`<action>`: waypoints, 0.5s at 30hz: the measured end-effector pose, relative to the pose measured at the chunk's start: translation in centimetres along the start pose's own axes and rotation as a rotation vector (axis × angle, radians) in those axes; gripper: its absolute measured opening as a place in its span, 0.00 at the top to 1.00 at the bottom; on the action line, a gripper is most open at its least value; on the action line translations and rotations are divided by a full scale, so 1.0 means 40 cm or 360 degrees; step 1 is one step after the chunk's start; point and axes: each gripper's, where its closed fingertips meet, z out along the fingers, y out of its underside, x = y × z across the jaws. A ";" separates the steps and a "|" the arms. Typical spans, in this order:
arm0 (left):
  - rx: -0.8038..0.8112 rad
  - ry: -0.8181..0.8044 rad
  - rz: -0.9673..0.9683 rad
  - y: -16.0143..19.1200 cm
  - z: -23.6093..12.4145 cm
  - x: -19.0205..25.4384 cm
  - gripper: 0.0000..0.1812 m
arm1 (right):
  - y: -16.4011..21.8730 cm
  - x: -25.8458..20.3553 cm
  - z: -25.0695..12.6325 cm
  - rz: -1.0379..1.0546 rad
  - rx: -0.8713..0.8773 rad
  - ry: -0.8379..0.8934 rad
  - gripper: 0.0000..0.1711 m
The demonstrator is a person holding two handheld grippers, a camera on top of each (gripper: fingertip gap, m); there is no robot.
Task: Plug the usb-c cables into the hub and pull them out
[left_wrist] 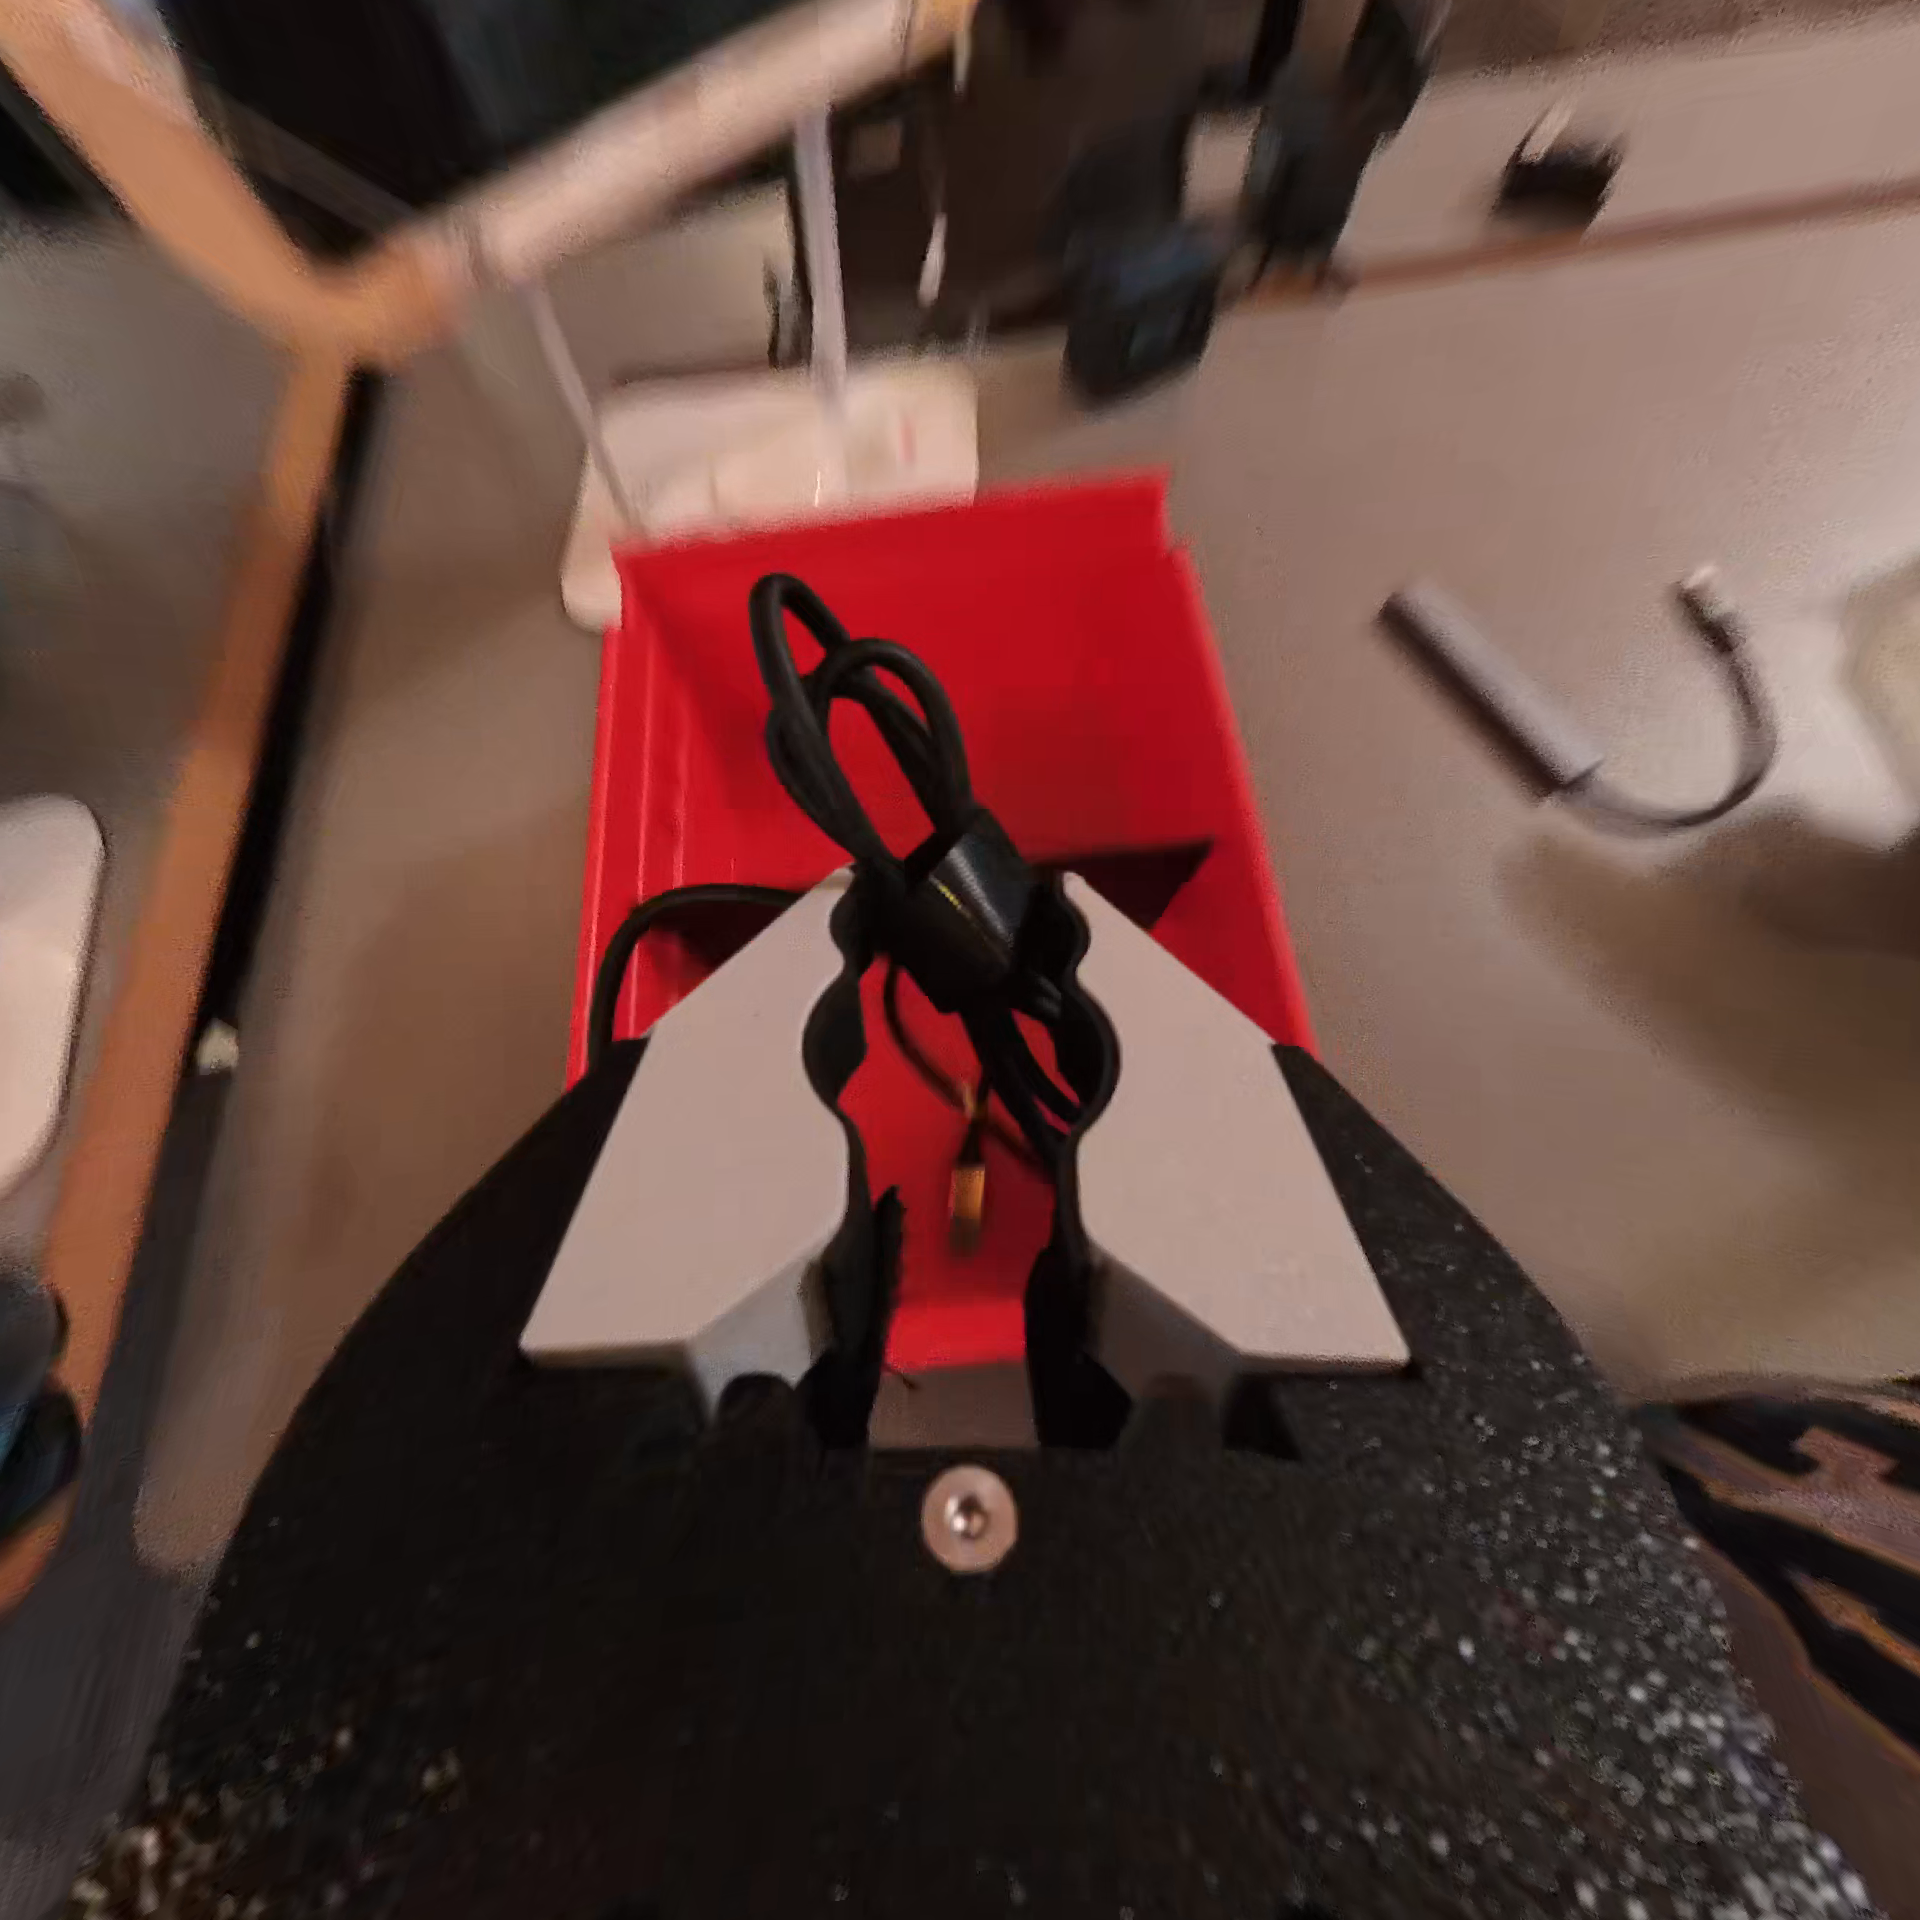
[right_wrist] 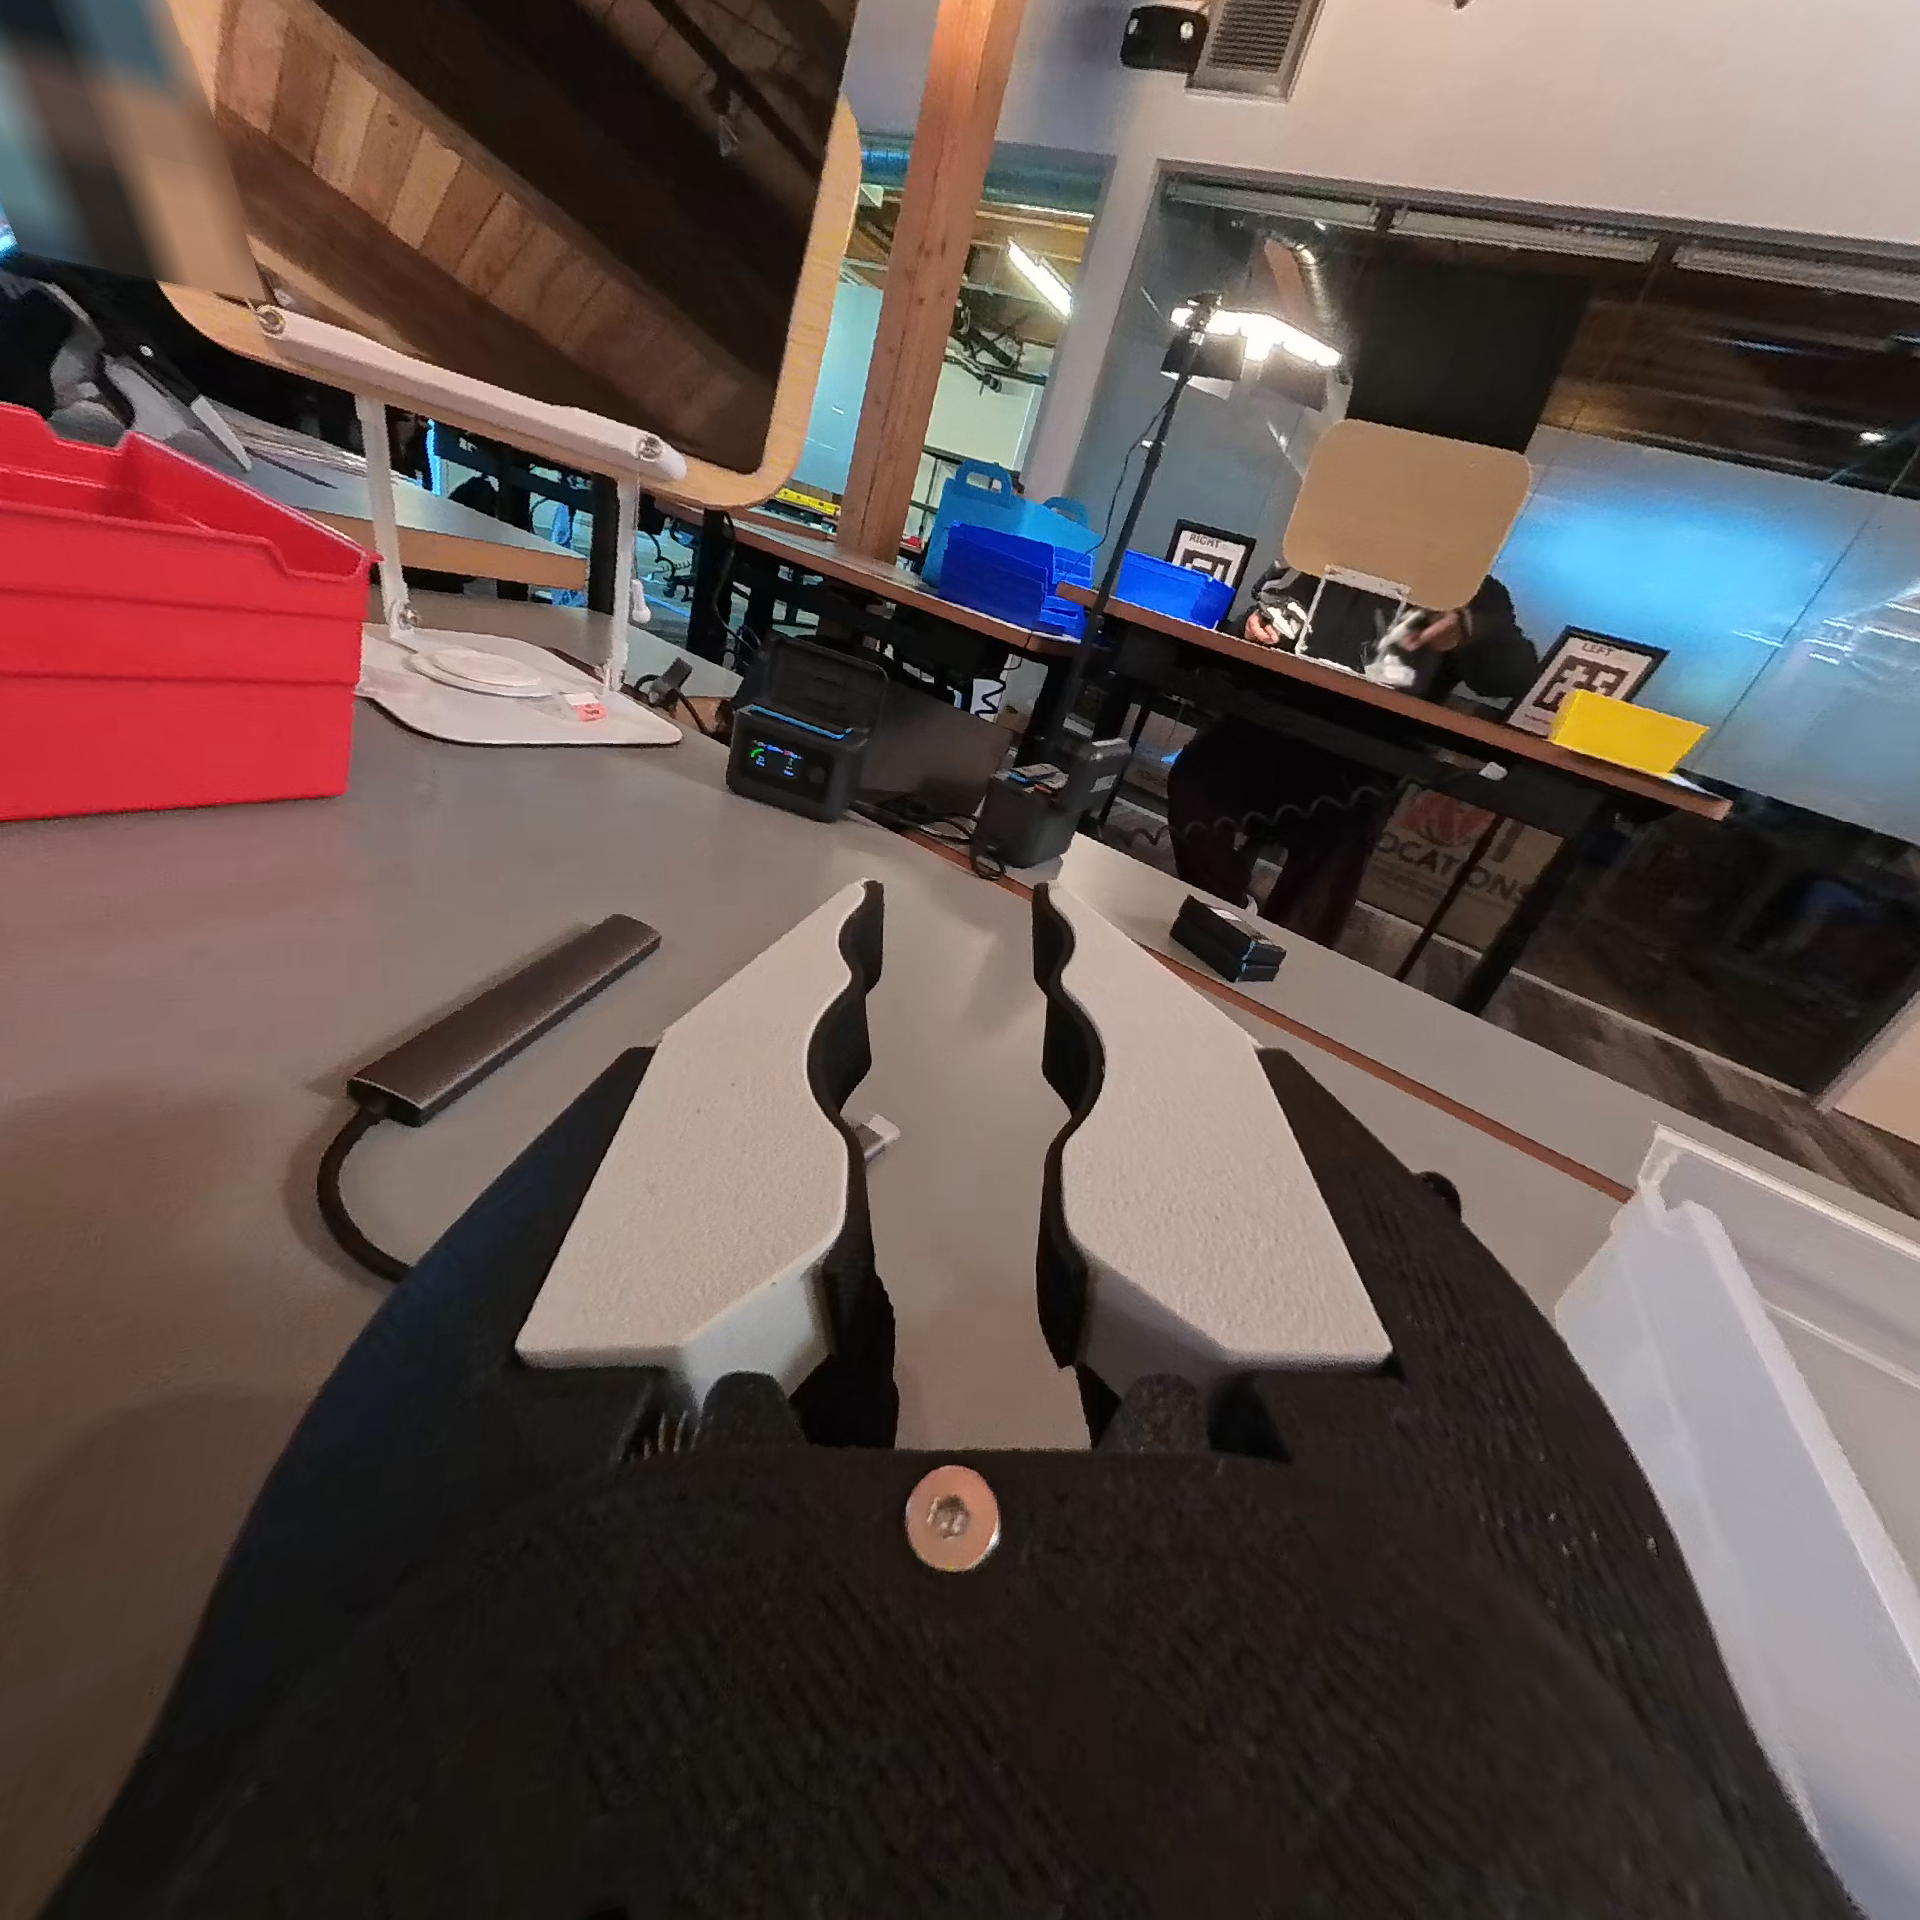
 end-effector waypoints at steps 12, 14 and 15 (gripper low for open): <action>-0.0020 0.1034 0.0326 -0.065 0.105 0.506 0.82 | -0.010 0.024 -0.007 -0.0066 0.0021 0.0051 0.85; -0.0247 0.1098 0.0367 0.009 0.175 0.564 0.82 | -0.011 0.029 -0.008 -0.0068 0.0023 0.0059 0.85; -0.0338 0.1102 0.0400 0.043 0.209 0.582 0.82 | -0.012 0.030 -0.008 -0.0072 0.0024 0.0060 0.85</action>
